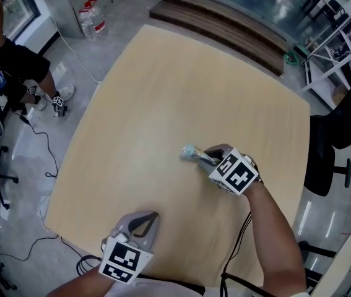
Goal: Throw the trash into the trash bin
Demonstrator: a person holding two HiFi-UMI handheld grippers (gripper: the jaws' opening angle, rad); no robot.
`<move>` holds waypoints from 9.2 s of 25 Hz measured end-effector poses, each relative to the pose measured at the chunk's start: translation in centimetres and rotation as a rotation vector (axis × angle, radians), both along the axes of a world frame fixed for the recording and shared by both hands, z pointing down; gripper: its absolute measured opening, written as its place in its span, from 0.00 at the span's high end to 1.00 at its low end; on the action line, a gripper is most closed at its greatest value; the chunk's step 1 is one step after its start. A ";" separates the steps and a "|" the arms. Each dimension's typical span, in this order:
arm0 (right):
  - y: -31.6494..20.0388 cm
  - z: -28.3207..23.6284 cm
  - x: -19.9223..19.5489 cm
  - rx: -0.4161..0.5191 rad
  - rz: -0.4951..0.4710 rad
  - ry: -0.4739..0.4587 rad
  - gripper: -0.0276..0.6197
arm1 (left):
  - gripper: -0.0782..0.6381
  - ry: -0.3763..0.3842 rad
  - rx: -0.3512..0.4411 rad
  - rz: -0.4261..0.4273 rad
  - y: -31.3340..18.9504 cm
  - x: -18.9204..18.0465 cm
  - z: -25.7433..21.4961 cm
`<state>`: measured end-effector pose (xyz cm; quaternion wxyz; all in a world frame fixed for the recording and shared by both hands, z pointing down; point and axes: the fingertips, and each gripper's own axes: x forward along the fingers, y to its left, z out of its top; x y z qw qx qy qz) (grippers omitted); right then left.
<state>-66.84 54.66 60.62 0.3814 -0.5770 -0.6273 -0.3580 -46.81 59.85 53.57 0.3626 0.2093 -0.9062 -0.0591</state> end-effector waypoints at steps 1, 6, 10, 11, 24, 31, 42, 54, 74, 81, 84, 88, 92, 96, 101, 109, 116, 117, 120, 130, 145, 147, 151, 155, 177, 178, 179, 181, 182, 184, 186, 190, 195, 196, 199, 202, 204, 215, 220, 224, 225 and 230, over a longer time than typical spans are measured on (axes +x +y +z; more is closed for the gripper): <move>0.1 -0.2 0.3 -0.002 0.004 -0.006 0.83 | 0.88 -0.005 0.001 0.000 0.2 0.1 -0.2; 0.4 -1.9 1.1 -0.026 0.034 -0.044 0.83 | 0.88 -0.037 -0.001 0.010 0.8 0.5 -1.1; 0.5 -3.7 2.4 -0.060 0.075 -0.075 0.83 | 0.88 -0.070 0.040 0.010 1.3 0.9 -2.3; 0.5 -4.2 2.7 -0.075 0.091 -0.088 0.83 | 0.88 -0.083 0.050 0.008 1.5 0.9 -2.7; -0.8 -11.1 9.8 -0.359 0.443 -0.160 0.83 | 0.88 -0.237 0.056 0.088 4.2 2.4 -6.8; -1.5 -15.4 14.9 -0.529 0.609 -0.178 0.83 | 0.88 -0.266 0.070 0.170 4.5 4.2 -7.6; -5.2 -19.2 24.1 -0.629 0.845 -0.269 0.83 | 0.88 -0.327 0.112 0.373 0.1 6.2 -10.4; -12.0 -22.1 30.4 -0.674 1.023 -0.374 0.83 | 0.88 -0.374 0.149 0.504 -7.3 8.5 -12.3; -26.5 -24.5 44.1 -0.745 1.246 -0.522 0.83 | 0.88 -0.419 0.200 0.668 -21.1 18.2 -14.4; -30.5 -25.5 49.6 -0.756 1.323 -0.592 0.83 | 0.88 -0.422 0.214 0.752 -25.8 22.4 -14.7; -32.6 -25.8 52.6 -0.747 1.367 -0.623 0.83 | 0.88 -0.421 0.224 0.799 -28.3 24.5 -14.7; -35.5 -25.6 56.7 -0.726 1.437 -0.651 0.83 | 0.88 -0.415 0.242 0.864 -31.8 27.8 -14.7; -37.9 -25.4 60.6 -0.706 1.521 -0.689 0.83 | 0.88 -0.416 0.254 0.948 -34.7 31.0 -14.9; -39.7 -25.5 63.7 -0.699 1.600 -0.732 0.83 | 0.88 -0.418 0.253 1.028 -37.0 33.3 -14.9; -41.4 -25.9 67.9 -0.683 1.690 -0.791 0.83 | 0.88 -0.414 0.266 1.131 -40.0 36.6 -15.4; -43.4 -26.0 75.3 -0.637 1.892 -0.891 0.83 | 0.88 -0.389 0.306 1.336 -44.2 42.5 -15.4; -44.6 -25.0 80.6 -0.597 2.077 -0.949 0.83 | 0.88 -0.340 0.322 1.490 -47.1 46.3 -14.2; -44.9 -24.9 81.1 -0.585 2.103 -0.960 0.83 | 0.88 -0.334 0.328 1.513 -47.6 46.7 -14.1; -45.7 -24.9 82.6 -0.553 2.170 -0.988 0.83 | 0.88 -0.325 0.355 1.576 -49.8 47.9 -14.2; -49.1 -25.7 85.6 -0.459 2.351 -1.077 0.83 | 0.88 -0.326 0.425 1.781 -56.6 50.6 -16.2; -54.4 -26.0 81.7 -0.383 2.446 -1.080 0.83 | 0.88 -0.279 0.470 1.840 -63.0 46.0 -16.8; -54.9 -26.2 81.3 -0.370 2.452 -1.088 0.83 | 0.88 -0.274 0.487 1.839 -63.7 45.7 -17.0; -55.9 -26.9 80.1 -0.355 2.451 -1.099 0.83 | 0.88 -0.264 0.498 1.839 -64.8 44.8 -17.2; -56.1 -26.9 79.8 -0.351 2.457 -1.103 0.83 | 0.88 -0.249 0.488 1.844 -65.2 44.5 -16.5; -62.0 -24.6 82.3 -0.416 2.477 -1.121 0.83 | 0.88 -0.249 0.424 1.862 -70.2 47.1 -14.3; -62.5 -24.4 82.7 -0.421 2.479 -1.117 0.83 | 0.88 -0.249 0.422 1.860 -70.7 47.5 -14.3; -63.1 -24.3 83.1 -0.425 2.481 -1.114 0.83 | 0.88 -0.248 0.420 1.860 -71.3 47.9 -14.2; -64.4 -24.1 84.0 -0.430 2.486 -1.110 0.83 | 0.88 -0.248 0.415 1.866 -72.4 48.7 -14.2; -65.0 -24.1 84.4 -0.433 2.489 -1.110 0.83 | 0.88 -0.249 0.413 1.870 -73.0 49.2 -14.1; -66.2 -23.9 85.4 -0.438 2.497 -1.110 0.83 | 0.88 -0.248 0.414 1.874 -74.2 50.2 -14.1; -67.3 -24.0 86.4 -0.440 2.500 -1.115 0.83 | 0.88 -0.250 0.416 1.875 -75.5 51.3 -14.1; -69.4 -24.5 88.4 -0.443 2.493 -1.121 0.83 | 0.88 -0.259 0.421 1.871 -78.1 53.5 -14.8; -72.3 -24.4 91.2 -0.456 2.487 -1.115 0.83 | 0.88 -0.281 0.414 1.863 -80.9 55.8 -15.2; -73.0 -24.4 91.7 -0.460 2.481 -1.118 0.83 | 0.88 -0.284 0.413 1.858 -81.5 56.3 -15.2; -74.8 -24.5 93.0 -0.474 2.458 -1.119 0.83 | 0.88 -0.251 0.414 1.835 -83.2 57.7 -15.2; -76.1 -24.4 94.0 -0.485 2.431 -1.108 0.83 | 0.88 -0.218 0.423 1.806 -84.8 58.8 -15.5; -76.8 -24.1 94.6 -0.490 2.422 -1.096 0.83 | 0.88 -0.239 0.424 1.796 -85.6 59.3 -15.8; -79.3 -22.5 97.2 -0.552 2.458 -1.072 0.83 | 0.88 -0.280 0.347 1.794 -86.9 60.4 -14.8; -80.2 -22.9 97.3 -0.549 2.462 -1.085 0.83 | 0.88 -0.250 0.363 1.801 -88.2 61.0 -14.6; -80.8 -22.6 97.7 -0.535 2.484 -1.078 0.83 | 0.88 -0.242 0.378 1.817 -89.5 61.7 -14.5; -81.0 -22.6 97.8 -0.529 2.488 -1.076 0.83 | 0.88 -0.242 0.382 1.820 -89.9 61.8 -14.5; -82.3 -21.8 97.8 -0.524 2.512 -1.041 0.83 | 0.88 -0.223 0.361 1.820 -91.4 61.6 -13.5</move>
